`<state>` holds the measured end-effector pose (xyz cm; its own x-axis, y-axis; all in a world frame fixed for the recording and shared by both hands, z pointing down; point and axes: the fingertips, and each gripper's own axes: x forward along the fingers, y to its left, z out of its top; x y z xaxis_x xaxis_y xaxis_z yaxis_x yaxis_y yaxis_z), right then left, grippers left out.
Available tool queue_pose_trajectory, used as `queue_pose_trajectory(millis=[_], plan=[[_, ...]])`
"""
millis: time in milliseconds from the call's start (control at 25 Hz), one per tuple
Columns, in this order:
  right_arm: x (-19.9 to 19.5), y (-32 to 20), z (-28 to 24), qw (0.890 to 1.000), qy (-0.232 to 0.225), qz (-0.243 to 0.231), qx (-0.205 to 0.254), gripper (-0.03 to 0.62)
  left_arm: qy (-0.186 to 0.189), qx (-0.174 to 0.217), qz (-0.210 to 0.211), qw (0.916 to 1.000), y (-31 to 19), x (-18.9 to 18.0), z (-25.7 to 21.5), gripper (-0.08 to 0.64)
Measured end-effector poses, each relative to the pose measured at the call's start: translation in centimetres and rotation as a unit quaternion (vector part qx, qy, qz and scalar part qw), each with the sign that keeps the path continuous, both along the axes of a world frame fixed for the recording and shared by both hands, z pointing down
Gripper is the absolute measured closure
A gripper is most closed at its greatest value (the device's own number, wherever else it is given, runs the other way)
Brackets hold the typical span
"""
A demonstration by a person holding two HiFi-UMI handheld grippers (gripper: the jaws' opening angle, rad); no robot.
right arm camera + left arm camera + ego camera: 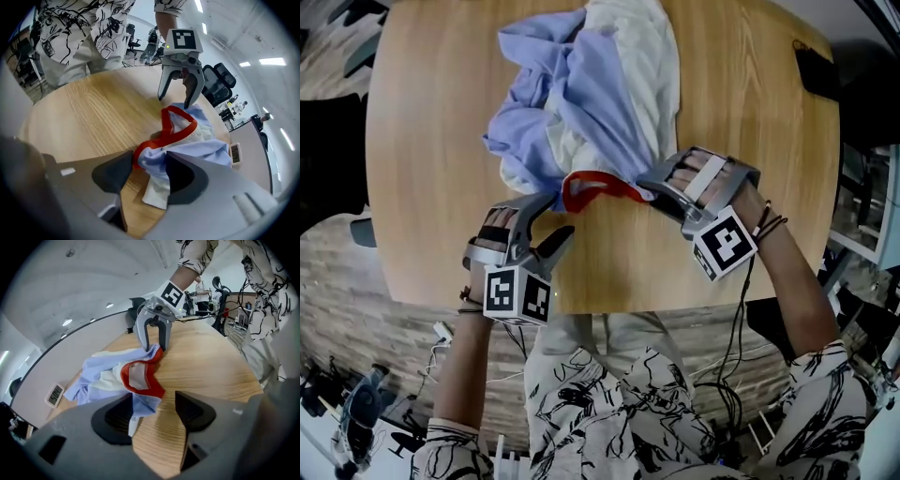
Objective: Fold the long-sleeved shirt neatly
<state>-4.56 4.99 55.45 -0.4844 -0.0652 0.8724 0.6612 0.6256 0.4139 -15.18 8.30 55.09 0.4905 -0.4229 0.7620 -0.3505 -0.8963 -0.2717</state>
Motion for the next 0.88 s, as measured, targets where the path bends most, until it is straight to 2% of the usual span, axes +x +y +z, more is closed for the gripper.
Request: queue_pose_trajectory(millis=[160,240,280,320,440,560,680,760,880], plan=[[0.3,-0.6,0.2,1.000,-0.023,0.002,0.013,0.428,0.001,-0.007,-0.018,0.9998,-0.9,-0.1,0.6,0.365],[0.1,-0.8,0.1,0.999,-0.036,0.002,0.023,0.482,-0.010,0.005,-0.023,0.9997,-1.4,-0.5,0.7,0.442],[0.0,-0.9,0.1,0.999,-0.042,0.003,0.026,0.518,-0.014,0.012,-0.027,0.9995,-1.5,-0.7,0.6,0.504],[-0.1,-0.9,0.0,0.998,-0.048,0.006,0.026,0.535,-0.015,0.017,-0.031,0.9993,-1.6,-0.8,0.5,0.531],[-0.4,-1.0,-0.9,0.997,-0.072,0.033,0.010,0.545,-0.004,0.023,-0.045,0.9987,-1.8,-1.1,-0.3,0.534],[-0.6,-1.7,-3.0,0.989,-0.115,0.085,-0.019,0.551,0.023,0.033,-0.065,0.9971,-2.2,-1.6,-1.9,0.534],[-0.6,-3.0,-6.3,0.970,-0.175,0.161,-0.055,0.552,0.055,0.047,-0.095,0.9928,-3.1,-2.5,-4.7,0.534],[-0.5,-4.1,-9.1,0.947,-0.220,0.216,-0.084,0.554,0.074,0.057,-0.116,0.9888,-3.7,-3.1,-7.3,0.534],[-0.1,-5.6,-14.0,0.908,-0.281,0.286,-0.121,0.555,0.100,0.080,-0.138,0.9820,-4.9,-3.8,-12.1,0.534]])
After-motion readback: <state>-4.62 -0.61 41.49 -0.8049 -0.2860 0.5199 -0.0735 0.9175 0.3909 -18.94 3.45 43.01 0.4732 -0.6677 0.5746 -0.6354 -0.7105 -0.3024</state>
